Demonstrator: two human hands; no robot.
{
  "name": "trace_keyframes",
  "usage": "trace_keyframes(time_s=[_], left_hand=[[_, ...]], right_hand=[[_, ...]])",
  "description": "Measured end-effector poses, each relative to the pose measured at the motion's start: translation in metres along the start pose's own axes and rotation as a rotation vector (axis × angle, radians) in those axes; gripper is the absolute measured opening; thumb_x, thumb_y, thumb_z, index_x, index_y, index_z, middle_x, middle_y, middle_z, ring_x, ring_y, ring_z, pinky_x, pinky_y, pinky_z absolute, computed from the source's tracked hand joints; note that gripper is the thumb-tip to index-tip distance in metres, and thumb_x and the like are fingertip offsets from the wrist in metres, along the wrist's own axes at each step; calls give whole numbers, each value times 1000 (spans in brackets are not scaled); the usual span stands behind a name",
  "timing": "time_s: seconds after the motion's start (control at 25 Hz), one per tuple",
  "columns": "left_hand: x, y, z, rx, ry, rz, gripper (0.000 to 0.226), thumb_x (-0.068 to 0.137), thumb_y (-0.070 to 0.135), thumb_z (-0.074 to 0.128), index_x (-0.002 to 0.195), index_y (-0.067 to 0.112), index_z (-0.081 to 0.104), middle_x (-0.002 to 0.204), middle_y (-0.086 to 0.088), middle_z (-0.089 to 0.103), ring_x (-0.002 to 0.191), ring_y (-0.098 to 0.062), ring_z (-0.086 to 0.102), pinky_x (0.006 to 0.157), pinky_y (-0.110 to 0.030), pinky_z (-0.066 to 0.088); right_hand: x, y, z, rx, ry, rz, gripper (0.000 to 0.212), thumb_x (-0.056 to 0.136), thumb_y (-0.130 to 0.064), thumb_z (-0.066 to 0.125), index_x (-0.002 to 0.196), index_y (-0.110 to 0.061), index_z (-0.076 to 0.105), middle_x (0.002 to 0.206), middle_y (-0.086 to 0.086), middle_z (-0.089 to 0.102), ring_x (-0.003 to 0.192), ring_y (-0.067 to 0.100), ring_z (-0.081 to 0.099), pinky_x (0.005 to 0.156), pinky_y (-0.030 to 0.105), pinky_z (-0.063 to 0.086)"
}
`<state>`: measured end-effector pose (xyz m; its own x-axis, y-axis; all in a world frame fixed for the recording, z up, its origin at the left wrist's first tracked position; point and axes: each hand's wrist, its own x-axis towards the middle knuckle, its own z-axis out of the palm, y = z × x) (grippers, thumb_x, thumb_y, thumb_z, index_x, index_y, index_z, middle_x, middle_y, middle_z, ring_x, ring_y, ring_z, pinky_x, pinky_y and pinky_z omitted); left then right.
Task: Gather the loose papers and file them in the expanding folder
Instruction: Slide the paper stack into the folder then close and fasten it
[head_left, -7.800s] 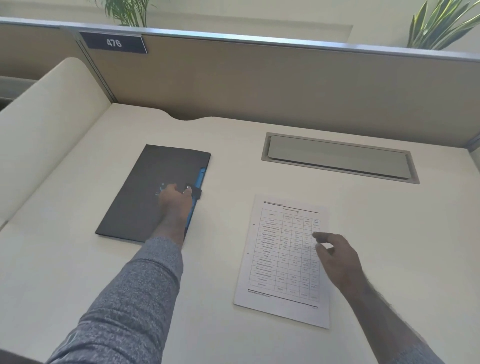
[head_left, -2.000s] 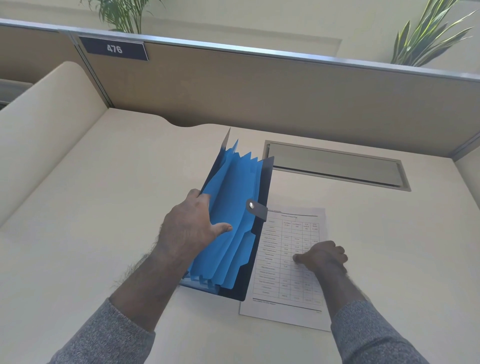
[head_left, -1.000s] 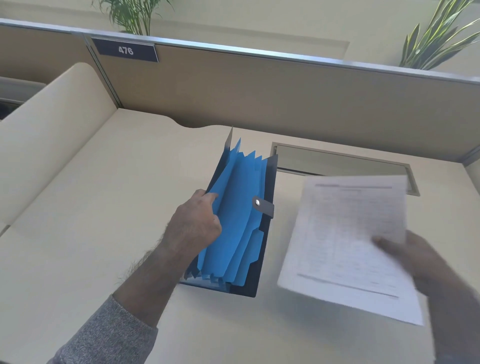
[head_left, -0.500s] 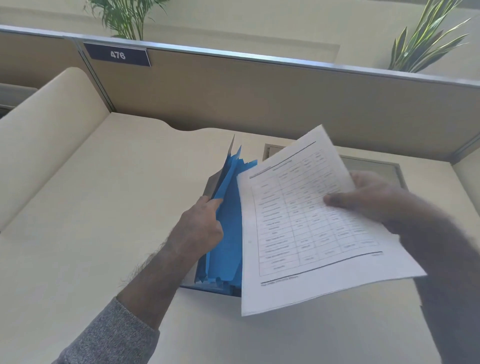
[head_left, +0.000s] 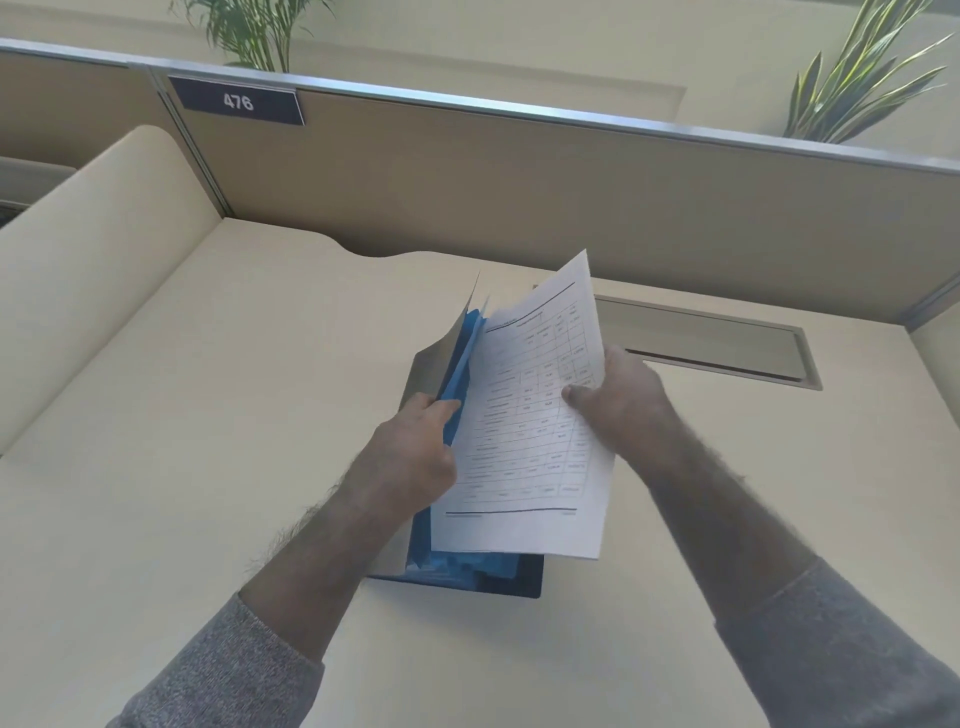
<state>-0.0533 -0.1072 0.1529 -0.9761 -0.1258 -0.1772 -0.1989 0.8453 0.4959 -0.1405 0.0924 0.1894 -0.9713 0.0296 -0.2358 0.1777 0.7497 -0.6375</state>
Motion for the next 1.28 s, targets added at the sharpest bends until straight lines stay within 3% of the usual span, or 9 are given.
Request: trace_keyframes(time_s=[0.12,0.32,0.4,0.64,0.76,0.92,1.08,1.16,1.28], left_hand=[[-1,6,1,-18,-1,4,51,91,12,44,140,22,43,140,4,43,111,-21,54,81,-23,40],[-6,15,8,7,34,16,44,88,13,49,131,19,49,128,0,49,95,-22,57,73,-23,40],[-9,17,9,4,58,34,39,85,11,49,124,16,53,116,-1,52,85,-21,55,67,-25,41],[-11,21,12,32,62,61,37,75,-1,48,107,16,55,98,0,53,80,-25,60,64,-32,45],[-12,14,13,46,76,45,41,76,2,47,112,17,57,104,-1,57,81,-26,60,66,-33,46],[-12,3,13,103,112,51,51,82,5,44,131,19,51,122,0,55,83,-29,61,65,-31,43],[-13,-1,24,119,64,83,55,88,14,49,142,24,39,138,5,45,85,-19,61,63,-24,42],[-13,-1,35,129,47,98,60,90,14,47,146,28,32,138,6,43,80,-13,54,58,-23,42],[-14,3,58,211,39,137,71,89,11,47,150,33,17,132,5,46,85,-15,56,55,-24,43]], right_hand=[[-12,-1,31,9,-7,-23,34,89,-24,66,120,-21,55,111,4,67,83,19,53,73,27,43],[-10,-9,71,-18,-13,-8,22,92,-29,59,101,-26,39,71,-7,48,63,15,51,56,29,43],[-8,-12,84,-37,-60,32,21,93,-29,56,97,-26,35,68,-7,44,60,13,49,53,30,43],[-7,-36,116,-61,-202,158,24,94,-19,37,117,-15,39,70,1,44,74,24,53,57,36,37],[-7,-45,110,-40,-303,205,24,96,-26,42,116,-13,44,84,4,54,82,27,54,65,35,40],[-3,-25,77,-172,-314,13,38,97,-44,38,96,-13,61,92,4,70,74,24,67,67,32,52],[-10,33,54,-352,-55,-245,28,90,-47,55,113,-33,61,121,-5,50,99,16,58,69,31,49],[-13,68,59,-358,-112,-276,36,88,-49,61,120,-35,60,134,-7,44,118,15,48,83,33,49],[-17,110,75,-220,-320,-260,45,93,-34,63,136,-33,52,142,-5,45,118,14,53,99,30,45]])
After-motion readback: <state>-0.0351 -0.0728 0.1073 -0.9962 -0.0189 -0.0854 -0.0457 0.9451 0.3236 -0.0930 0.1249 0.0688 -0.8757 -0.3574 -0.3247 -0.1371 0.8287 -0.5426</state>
